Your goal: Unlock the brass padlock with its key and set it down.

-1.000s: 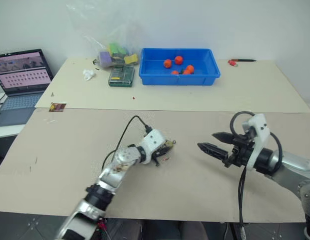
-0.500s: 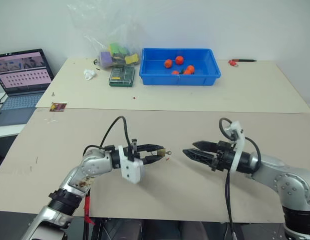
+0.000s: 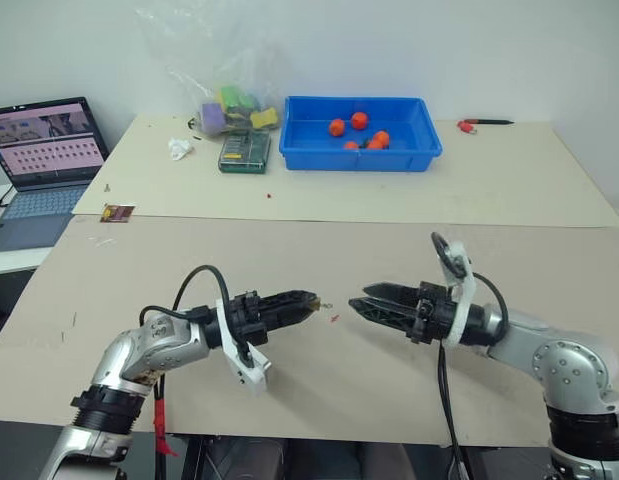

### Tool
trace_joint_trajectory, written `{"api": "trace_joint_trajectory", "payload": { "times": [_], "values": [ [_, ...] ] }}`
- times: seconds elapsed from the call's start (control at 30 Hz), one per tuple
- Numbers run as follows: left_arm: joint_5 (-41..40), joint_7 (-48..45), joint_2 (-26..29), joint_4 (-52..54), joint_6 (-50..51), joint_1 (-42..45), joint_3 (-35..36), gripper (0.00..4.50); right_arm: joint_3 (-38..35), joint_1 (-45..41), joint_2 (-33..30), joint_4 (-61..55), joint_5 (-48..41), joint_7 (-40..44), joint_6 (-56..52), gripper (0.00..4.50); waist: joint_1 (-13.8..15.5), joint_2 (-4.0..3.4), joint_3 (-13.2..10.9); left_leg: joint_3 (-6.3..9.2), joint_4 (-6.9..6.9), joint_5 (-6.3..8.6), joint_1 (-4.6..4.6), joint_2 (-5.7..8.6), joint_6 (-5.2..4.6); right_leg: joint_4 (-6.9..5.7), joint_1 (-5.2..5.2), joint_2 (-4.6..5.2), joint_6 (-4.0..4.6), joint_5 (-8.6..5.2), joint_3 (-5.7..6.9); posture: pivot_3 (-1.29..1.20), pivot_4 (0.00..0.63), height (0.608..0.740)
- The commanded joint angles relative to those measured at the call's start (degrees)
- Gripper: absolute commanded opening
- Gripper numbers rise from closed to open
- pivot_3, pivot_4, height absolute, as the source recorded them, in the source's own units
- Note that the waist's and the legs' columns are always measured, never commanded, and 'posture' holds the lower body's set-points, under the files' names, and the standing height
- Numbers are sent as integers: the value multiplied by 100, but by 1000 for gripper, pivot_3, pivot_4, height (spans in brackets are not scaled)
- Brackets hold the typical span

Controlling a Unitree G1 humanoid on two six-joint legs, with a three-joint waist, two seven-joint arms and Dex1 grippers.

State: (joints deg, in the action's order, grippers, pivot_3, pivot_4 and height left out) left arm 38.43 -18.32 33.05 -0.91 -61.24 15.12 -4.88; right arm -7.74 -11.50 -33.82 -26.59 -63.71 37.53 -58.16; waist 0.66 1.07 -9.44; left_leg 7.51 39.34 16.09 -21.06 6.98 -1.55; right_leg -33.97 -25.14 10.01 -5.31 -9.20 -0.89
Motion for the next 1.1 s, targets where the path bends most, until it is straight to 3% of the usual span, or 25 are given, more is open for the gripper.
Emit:
{"api": "trace_joint_trajectory", "payload": {
  "times": [0.03,0.33,0.57,0.67,1.0,1.03,1.1],
  "values": [
    [22,260,7,272,110,-35,47,814,499,-2,-232,-528,701,451,574,4500,-19,0,0,-1,0,0,1,0,0,-1,-2,0,0,0,1,0,150,740],
    [55,442,22,272,284,62,-165,814,921,-159,91,-71,1957,820,1928,4500,-6,0,0,-2,0,-3,4,3,5,-2,-1,-2,-2,-1,5,0,150,740],
    [35,509,51,251,346,138,-285,814,919,-235,93,103,2045,1084,2066,4500,-12,0,0,-2,0,-3,4,2,5,-2,-3,-3,-1,0,6,0,150,740],
    [12,541,42,219,372,159,-339,814,947,-245,105,102,2049,1126,2006,3856,-10,0,0,-2,0,-3,4,1,6,-2,-2,-5,-1,0,5,0,150,740],
    [-13,576,16,254,492,206,-445,814,912,-212,108,20,1997,1050,1897,277,-8,0,0,-2,0,-3,4,1,6,-2,-3,-5,-1,0,5,0,150,740],
    [-21,576,12,251,507,222,-458,814,912,-216,106,19,1993,1051,1892,36,-8,0,0,-2,0,-3,4,1,6,-2,-2,-5,-1,0,5,0,150,740],
    [-32,583,10,246,536,249,-485,814,912,-238,117,33,1994,1044,1886,36,-7,0,0,-2,0,-3,4,1,6,-2,-2,-5,-1,0,5,0,150,740]
  ]
}}
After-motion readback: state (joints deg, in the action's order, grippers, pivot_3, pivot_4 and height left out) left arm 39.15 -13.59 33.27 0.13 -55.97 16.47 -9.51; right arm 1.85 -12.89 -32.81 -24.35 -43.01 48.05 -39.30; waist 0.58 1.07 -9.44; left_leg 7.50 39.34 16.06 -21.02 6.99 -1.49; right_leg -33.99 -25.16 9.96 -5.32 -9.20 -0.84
